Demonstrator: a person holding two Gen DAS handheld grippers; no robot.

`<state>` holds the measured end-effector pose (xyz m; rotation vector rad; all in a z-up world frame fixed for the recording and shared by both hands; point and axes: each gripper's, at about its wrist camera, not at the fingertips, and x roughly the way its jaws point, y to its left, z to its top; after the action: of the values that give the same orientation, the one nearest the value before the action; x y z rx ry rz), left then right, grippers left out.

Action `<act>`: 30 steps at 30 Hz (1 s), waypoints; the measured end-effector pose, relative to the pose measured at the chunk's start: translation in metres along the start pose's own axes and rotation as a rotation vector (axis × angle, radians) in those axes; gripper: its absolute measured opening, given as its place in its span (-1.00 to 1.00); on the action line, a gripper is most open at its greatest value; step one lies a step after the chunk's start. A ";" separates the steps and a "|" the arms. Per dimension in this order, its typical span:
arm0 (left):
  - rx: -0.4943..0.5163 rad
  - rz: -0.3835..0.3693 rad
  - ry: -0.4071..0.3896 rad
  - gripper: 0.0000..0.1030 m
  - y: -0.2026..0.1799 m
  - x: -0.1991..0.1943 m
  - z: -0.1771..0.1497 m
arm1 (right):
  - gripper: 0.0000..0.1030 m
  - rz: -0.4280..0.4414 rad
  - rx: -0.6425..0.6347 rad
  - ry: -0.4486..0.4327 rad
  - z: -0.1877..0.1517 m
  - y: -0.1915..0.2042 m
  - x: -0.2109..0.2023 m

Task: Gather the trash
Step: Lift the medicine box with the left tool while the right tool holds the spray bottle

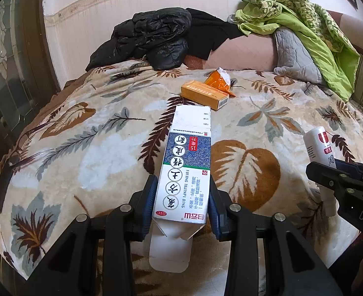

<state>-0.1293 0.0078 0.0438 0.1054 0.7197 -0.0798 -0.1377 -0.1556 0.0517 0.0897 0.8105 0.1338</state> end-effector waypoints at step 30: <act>0.014 0.001 -0.006 -0.29 -0.001 -0.001 -0.003 | -0.37 -0.001 0.006 -0.005 0.000 -0.002 -0.003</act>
<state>-0.1316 0.0071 0.0420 0.1190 0.7134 -0.0844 -0.1396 -0.1582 0.0532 0.0952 0.8059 0.1300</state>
